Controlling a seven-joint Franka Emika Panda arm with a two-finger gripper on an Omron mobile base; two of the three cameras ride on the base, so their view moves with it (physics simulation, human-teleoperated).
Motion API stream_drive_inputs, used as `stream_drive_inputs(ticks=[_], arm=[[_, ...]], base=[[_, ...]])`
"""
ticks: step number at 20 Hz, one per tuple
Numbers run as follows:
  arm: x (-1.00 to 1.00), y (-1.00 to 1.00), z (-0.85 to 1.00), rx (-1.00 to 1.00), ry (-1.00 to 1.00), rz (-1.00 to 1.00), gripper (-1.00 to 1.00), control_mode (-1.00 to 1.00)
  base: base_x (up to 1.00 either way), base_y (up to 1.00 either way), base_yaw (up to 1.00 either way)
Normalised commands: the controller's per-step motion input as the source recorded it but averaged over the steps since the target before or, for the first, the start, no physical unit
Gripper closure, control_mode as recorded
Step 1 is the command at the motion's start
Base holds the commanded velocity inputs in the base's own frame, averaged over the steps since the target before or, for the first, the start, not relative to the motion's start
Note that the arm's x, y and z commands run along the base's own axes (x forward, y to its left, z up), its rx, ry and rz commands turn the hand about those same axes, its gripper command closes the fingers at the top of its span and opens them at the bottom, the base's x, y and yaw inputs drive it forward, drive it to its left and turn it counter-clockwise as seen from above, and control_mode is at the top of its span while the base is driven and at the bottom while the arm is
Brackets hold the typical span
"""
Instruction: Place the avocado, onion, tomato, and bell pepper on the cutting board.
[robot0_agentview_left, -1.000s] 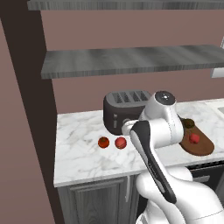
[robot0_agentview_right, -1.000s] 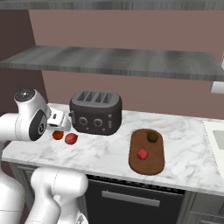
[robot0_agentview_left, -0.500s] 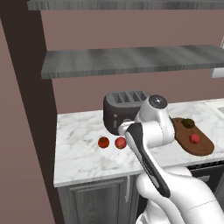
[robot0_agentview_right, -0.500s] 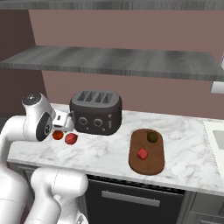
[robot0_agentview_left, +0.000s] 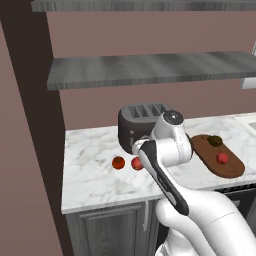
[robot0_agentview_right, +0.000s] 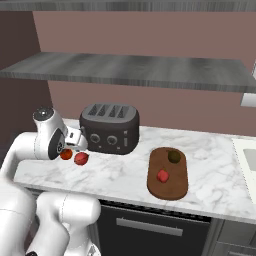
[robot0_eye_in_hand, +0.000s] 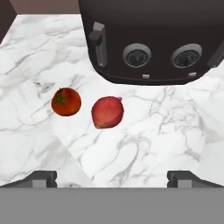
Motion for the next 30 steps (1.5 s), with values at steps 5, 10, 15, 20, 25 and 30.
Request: stream_drive_inputs(ticks=[5, 10, 15, 20, 25, 30], arm=[[0.21, 0.04, -0.25, 0.0, 0.04, 0.0, -1.0, -1.0], [0.29, 0.03, -0.18, 0.0, 0.02, 0.0, -1.0, -1.0], [0.3, 0.14, -0.2, 0.0, 0.03, 0.0, -1.0, -1.0], [0.28, 0.15, -0.2, 0.0, 0.02, 0.0, -1.0, -1.0], [0.31, 0.02, -0.16, 0.0, 0.02, 0.0, -1.0, -1.0], [0.22, 0.0, -0.19, 0.0, 0.02, 0.0, -1.0, -1.0]], base=[[0.0, 0.0, 0.0], [0.0, 0.0, 0.0], [0.0, 0.0, 0.0], [0.0, 0.0, 0.0], [0.0, 0.0, 0.0], [0.0, 0.0, 0.0]])
